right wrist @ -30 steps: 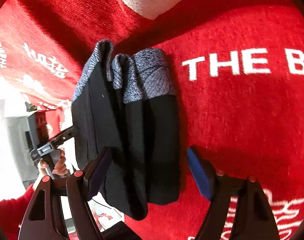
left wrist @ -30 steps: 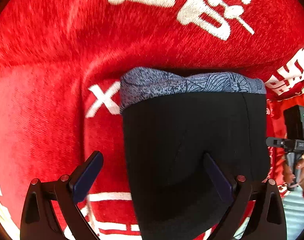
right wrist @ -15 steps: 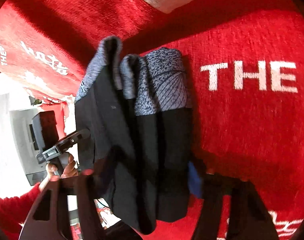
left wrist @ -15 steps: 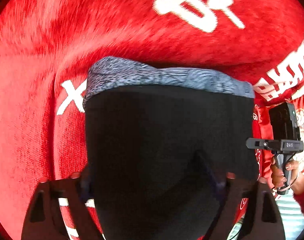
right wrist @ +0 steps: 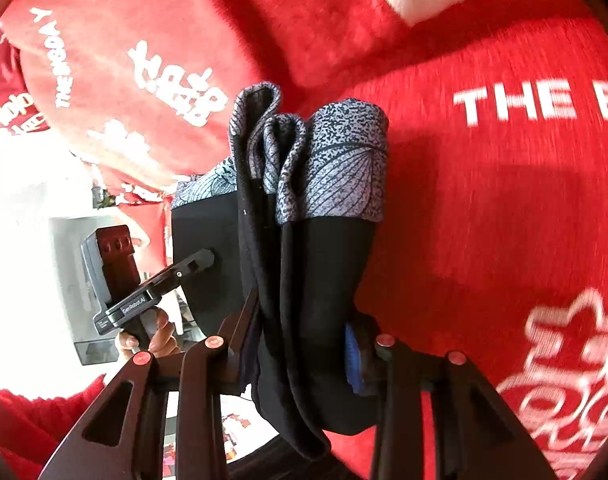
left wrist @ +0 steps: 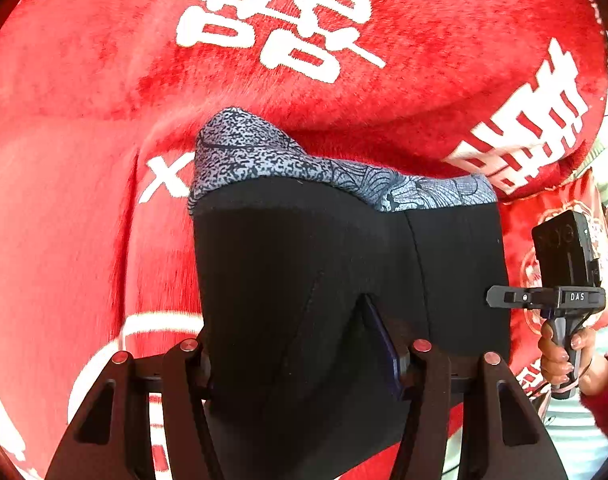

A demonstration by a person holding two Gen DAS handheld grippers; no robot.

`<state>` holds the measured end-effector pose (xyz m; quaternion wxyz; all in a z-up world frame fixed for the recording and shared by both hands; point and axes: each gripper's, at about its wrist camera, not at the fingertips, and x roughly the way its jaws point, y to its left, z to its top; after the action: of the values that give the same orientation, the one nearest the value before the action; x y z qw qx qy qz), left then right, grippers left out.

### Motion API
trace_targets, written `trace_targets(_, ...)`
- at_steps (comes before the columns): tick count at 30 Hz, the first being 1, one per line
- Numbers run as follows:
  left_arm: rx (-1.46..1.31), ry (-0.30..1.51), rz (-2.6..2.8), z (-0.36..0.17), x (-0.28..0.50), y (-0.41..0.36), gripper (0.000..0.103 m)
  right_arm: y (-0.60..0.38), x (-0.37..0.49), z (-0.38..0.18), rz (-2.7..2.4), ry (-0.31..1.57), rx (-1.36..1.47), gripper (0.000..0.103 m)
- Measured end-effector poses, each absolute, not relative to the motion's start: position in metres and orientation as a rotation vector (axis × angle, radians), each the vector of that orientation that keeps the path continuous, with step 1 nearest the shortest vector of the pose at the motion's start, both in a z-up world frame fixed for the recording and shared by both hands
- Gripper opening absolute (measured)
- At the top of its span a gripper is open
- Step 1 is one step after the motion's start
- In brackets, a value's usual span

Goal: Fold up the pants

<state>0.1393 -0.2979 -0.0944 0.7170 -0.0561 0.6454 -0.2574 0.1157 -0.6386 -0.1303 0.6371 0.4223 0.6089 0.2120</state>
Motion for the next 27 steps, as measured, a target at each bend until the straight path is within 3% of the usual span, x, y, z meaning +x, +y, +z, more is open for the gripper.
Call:
trace_targets(6, -0.073, 1.436, -0.544, -0.093, 0.094, -0.282, 0.059, -0.614, 0.075, -0.121, 0.484, 1.397, 0.972, 0.039)
trace_targets(10, -0.058, 1.483, -0.515, -0.124, 0.079, -0.263, 0.060, -0.597, 0.057, -0.140, 0.420, 1.438, 0.955, 0.039)
trace_targets(14, -0.035, 1.424, -0.461, -0.130, 0.075, -0.248, 0.085, -0.586, 0.047, -0.145, 0.324, 1.439, 0.903, 0.048)
trace_targets(18, 0.023, 1.396, -0.396, -0.119, 0.075, -0.237, 0.086, -0.584, 0.042, -0.135, 0.210, 1.460, 0.849, 0.056)
trace_targets(22, 0.048, 1.333, -0.385, -0.087, 0.068, -0.229, 0.086, -0.573, 0.033, -0.105, 0.066, 1.455, 0.671, 0.056)
trace_targets(23, 0.046, 1.325, -0.402, -0.081, 0.065, -0.230, 0.086, -0.575, 0.027, -0.100, 0.046, 1.448, 0.639, 0.054)
trace_targets(25, 0.073, 1.305, -0.457, -0.073, 0.056, -0.239, 0.086, -0.570, 0.020, -0.086, 0.013, 1.424, 0.591, 0.037)
trace_targets(27, 0.108, 1.299, -0.497, -0.074, 0.048, -0.252, 0.086, -0.565, 0.016, -0.077, 0.011, 1.402, 0.572, 0.033)
